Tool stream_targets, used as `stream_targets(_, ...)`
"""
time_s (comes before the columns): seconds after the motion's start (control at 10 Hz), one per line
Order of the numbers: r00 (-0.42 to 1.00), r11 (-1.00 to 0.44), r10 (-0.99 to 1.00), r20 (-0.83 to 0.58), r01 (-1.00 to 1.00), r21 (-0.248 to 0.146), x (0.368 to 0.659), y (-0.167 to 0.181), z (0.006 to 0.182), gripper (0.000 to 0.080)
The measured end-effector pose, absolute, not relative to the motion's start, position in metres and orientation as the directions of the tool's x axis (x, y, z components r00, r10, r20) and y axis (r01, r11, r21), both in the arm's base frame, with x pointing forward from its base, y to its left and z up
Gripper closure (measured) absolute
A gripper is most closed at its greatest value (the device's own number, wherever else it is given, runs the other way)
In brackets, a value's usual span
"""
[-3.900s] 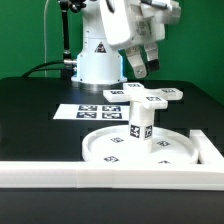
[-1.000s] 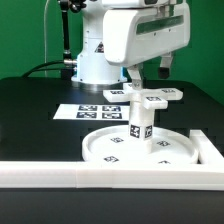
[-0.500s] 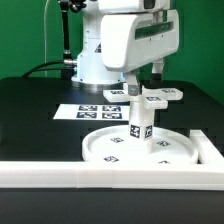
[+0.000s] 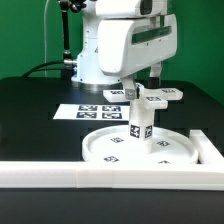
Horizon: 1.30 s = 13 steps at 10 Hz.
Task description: Assemble round table
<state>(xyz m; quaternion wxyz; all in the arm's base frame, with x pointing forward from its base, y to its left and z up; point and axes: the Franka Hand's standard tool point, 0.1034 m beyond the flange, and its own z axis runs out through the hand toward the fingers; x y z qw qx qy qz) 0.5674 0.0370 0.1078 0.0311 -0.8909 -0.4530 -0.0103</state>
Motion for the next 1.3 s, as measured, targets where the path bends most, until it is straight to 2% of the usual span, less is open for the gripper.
stream_targets(0.3, 0.595, -0.593, 0.803, 0.043, 0.804, -0.049, 0.5666, 0.0317, 0.1049, 0.015)
stream_targets(0.5, 0.595, -0.593, 0.803, 0.042, 0.804, -0.052, 0.5651, 0.0319, 0.1041, 0.036)
stream_targets(1.0, 0.621, -0.619, 0.783, 0.04, 0.784, -0.053, 0.5649, 0.0319, 0.104, 0.036)
stream_targets(1.3, 0.788, -0.785, 0.615, 0.035, 0.616, -0.07, 0.5653, 0.0262, 0.1041, 0.0359)
